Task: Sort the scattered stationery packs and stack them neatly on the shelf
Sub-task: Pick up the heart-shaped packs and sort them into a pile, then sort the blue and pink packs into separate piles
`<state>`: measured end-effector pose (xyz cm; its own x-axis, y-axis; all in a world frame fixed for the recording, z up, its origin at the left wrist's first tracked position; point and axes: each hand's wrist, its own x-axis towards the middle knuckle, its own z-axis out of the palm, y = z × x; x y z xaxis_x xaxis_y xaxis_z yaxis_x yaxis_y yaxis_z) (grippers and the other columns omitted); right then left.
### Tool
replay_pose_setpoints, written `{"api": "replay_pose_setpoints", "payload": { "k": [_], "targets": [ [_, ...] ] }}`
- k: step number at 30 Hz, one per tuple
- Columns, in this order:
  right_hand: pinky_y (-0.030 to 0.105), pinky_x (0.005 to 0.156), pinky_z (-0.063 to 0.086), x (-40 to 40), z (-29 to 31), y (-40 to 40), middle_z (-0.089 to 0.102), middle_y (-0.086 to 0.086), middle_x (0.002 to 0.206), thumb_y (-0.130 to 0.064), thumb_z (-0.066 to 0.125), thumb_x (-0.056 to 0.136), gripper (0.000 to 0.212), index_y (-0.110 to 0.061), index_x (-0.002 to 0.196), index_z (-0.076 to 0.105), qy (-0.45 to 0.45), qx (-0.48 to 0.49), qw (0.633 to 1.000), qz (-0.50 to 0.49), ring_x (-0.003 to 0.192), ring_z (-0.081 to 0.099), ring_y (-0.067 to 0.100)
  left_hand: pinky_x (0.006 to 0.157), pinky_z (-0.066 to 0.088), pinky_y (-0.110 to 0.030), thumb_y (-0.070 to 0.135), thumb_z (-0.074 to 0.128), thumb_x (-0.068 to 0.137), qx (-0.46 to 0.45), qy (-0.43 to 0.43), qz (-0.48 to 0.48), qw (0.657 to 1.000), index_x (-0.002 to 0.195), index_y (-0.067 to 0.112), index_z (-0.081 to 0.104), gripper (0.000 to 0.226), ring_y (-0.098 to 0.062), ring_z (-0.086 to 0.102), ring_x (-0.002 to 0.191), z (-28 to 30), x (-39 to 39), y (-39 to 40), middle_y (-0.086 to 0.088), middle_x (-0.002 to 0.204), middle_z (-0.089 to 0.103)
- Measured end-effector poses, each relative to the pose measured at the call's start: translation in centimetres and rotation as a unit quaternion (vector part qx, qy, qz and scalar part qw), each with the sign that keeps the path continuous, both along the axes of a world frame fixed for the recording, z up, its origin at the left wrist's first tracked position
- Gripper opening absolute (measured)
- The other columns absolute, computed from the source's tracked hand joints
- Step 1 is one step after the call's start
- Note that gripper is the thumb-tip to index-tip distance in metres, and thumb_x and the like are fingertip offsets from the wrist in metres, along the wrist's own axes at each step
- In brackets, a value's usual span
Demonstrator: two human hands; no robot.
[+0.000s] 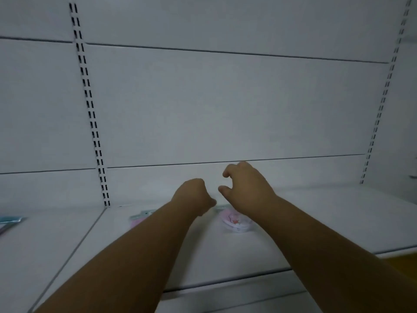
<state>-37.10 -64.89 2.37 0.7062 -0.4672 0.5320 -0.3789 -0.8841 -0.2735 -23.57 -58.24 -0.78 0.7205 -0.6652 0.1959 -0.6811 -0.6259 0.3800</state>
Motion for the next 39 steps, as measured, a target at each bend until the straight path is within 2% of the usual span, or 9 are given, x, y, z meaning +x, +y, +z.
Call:
{"api": "replay_pose_setpoints", "payload": {
  "k": [2, 5, 11, 16, 20, 26, 32, 37, 39],
  "targets": [
    [0.036, 0.084, 0.05, 1.3, 1.4, 2.4, 0.054, 0.006, 0.115, -0.039, 0.063, 0.084, 0.04, -0.02, 0.119, 0.056, -0.008, -0.028, 0.999, 0.02, 0.1, 0.056, 0.024, 0.067, 0.045, -0.028, 0.045, 0.066, 0.08, -0.013, -0.062, 0.004, 0.998, 0.095, 0.017, 0.06, 0.033, -0.016, 0.059, 0.078, 0.2, 0.7, 2.6, 0.002, 0.085, 0.062],
    [0.041, 0.085, 0.051, 4.0, 3.3, 7.2, 0.054, 0.007, 0.114, -0.038, 0.06, 0.086, 0.038, -0.019, 0.119, 0.054, -0.013, -0.051, 0.996, 0.065, 0.1, 0.054, 0.025, 0.068, 0.041, -0.027, 0.05, 0.06, 0.082, -0.029, -0.118, 0.024, 0.992, 0.097, 0.023, 0.058, 0.031, -0.014, 0.053, 0.079, 0.4, 2.4, 8.7, 0.007, 0.085, 0.056],
    [0.042, 0.087, 0.05, 11.8, 5.3, 21.5, 0.053, 0.009, 0.116, -0.037, 0.055, 0.09, 0.037, -0.017, 0.12, 0.052, -0.024, -0.065, 0.985, 0.161, 0.101, 0.054, 0.027, 0.075, 0.05, -0.032, 0.049, 0.056, 0.084, -0.028, -0.156, 0.11, 0.981, 0.099, 0.025, 0.057, 0.029, -0.016, 0.056, 0.083, 0.4, 7.8, 27.1, 0.003, 0.095, 0.06],
    [0.039, 0.083, 0.049, 18.3, 5.4, 34.8, 0.053, 0.009, 0.117, -0.043, 0.055, 0.089, 0.04, -0.018, 0.119, 0.052, -0.018, -0.07, 0.975, 0.21, 0.102, 0.054, 0.027, 0.079, 0.052, -0.036, 0.046, 0.055, 0.086, -0.007, -0.178, 0.168, 0.969, 0.102, 0.025, 0.058, 0.027, -0.018, 0.058, 0.085, 0.0, 12.1, 42.4, 0.0, 0.098, 0.062],
    [0.042, 0.086, 0.049, 22.3, 5.2, 42.6, 0.053, 0.01, 0.116, -0.048, 0.055, 0.086, 0.043, -0.018, 0.117, 0.053, 0.004, -0.064, 0.971, 0.232, 0.101, 0.055, 0.028, 0.079, 0.049, -0.032, 0.043, 0.055, 0.087, -0.003, -0.18, 0.202, 0.963, 0.101, 0.024, 0.059, 0.024, -0.019, 0.059, 0.091, -0.5, 15.3, 50.9, -0.001, 0.103, 0.066],
    [0.04, 0.082, 0.05, 27.1, 5.1, 47.3, 0.054, 0.008, 0.113, -0.05, 0.056, 0.085, 0.044, -0.019, 0.116, 0.054, 0.018, -0.07, 0.969, 0.235, 0.096, 0.055, 0.026, 0.073, 0.051, -0.03, 0.047, 0.054, 0.086, 0.003, -0.169, 0.234, 0.958, 0.108, 0.023, 0.058, 0.034, -0.018, 0.058, 0.086, -1.1, 20.6, 54.9, -0.002, 0.105, 0.064],
    [0.04, 0.082, 0.05, 30.8, 4.7, 47.0, 0.055, 0.008, 0.111, -0.05, 0.056, 0.084, 0.042, -0.019, 0.113, 0.055, 0.034, -0.092, 0.97, 0.221, 0.096, 0.056, 0.027, 0.083, 0.049, -0.038, 0.069, 0.046, 0.077, 0.067, -0.099, 0.322, 0.939, 0.12, 0.022, 0.05, 0.065, -0.023, 0.055, 0.099, -2.0, 25.7, 53.8, -0.003, 0.113, 0.062],
    [0.041, 0.082, 0.05, 33.3, 4.4, 46.4, 0.055, 0.008, 0.11, -0.05, 0.055, 0.084, 0.043, -0.018, 0.112, 0.055, 0.043, -0.092, 0.972, 0.214, 0.095, 0.056, 0.027, 0.076, 0.045, -0.035, 0.075, 0.06, 0.053, 0.099, -0.027, 0.35, 0.931, 0.115, 0.023, 0.047, 0.082, -0.02, 0.051, 0.089, -1.0, 27.9, 53.4, -0.001, 0.107, 0.062],
    [0.04, 0.08, 0.05, 33.9, 4.0, 46.5, 0.054, 0.008, 0.11, -0.05, 0.056, 0.084, 0.043, -0.017, 0.112, 0.055, 0.056, -0.086, 0.973, 0.209, 0.094, 0.056, 0.028, 0.077, 0.047, -0.034, 0.068, 0.07, 0.054, 0.048, 0.02, 0.344, 0.938, 0.118, 0.02, 0.043, 0.085, -0.021, 0.052, 0.094, -0.8, 28.8, 53.7, -0.005, 0.111, 0.057]
  ]
}}
